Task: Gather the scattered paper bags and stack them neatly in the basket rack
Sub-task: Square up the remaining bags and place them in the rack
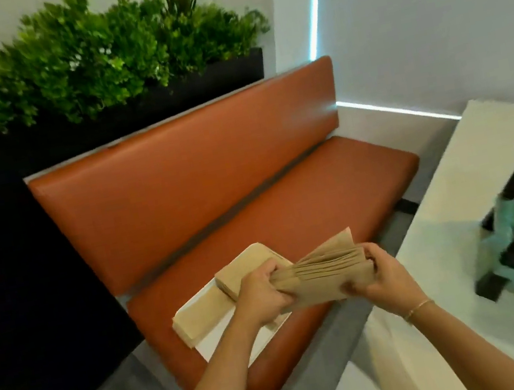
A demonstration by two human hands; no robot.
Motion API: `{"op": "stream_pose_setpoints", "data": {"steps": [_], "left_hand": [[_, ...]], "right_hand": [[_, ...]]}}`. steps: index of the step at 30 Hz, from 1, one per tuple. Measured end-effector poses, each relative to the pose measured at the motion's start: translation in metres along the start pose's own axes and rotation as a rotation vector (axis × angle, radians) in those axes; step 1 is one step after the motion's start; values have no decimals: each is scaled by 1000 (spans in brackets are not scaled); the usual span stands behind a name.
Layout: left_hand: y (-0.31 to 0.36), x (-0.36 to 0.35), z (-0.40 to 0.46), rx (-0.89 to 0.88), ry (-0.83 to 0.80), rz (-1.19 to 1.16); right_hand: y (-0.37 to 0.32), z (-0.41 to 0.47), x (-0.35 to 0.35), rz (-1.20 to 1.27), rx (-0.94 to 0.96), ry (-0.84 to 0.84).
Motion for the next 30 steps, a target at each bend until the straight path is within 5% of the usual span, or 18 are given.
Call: {"op": "stream_pose_setpoints", "data": {"steps": [5, 11, 21, 30], "left_hand": [[81, -73, -6, -206, -223, -14], [143, -172, -24, -345, -517, 19], [164, -293, -46, -232, -540, -246], [133, -342, -68, -81, -611, -279]], "right_hand": [[44, -71, 88, -7, -144, 328], [126, -160, 150, 222, -351, 344], [204, -209, 189, 253, -524, 714], [227, -215, 177, 407, -580, 661]]}}
Point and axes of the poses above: each hand's wrist, its own z-axis towards the middle knuckle, its own x-axis out of the back of the hand, y = z × x, the point moved 1 cm from there along z, towards the middle knuckle, and after that the axes turned 8 degrees about -x, right-handed, at the moved point
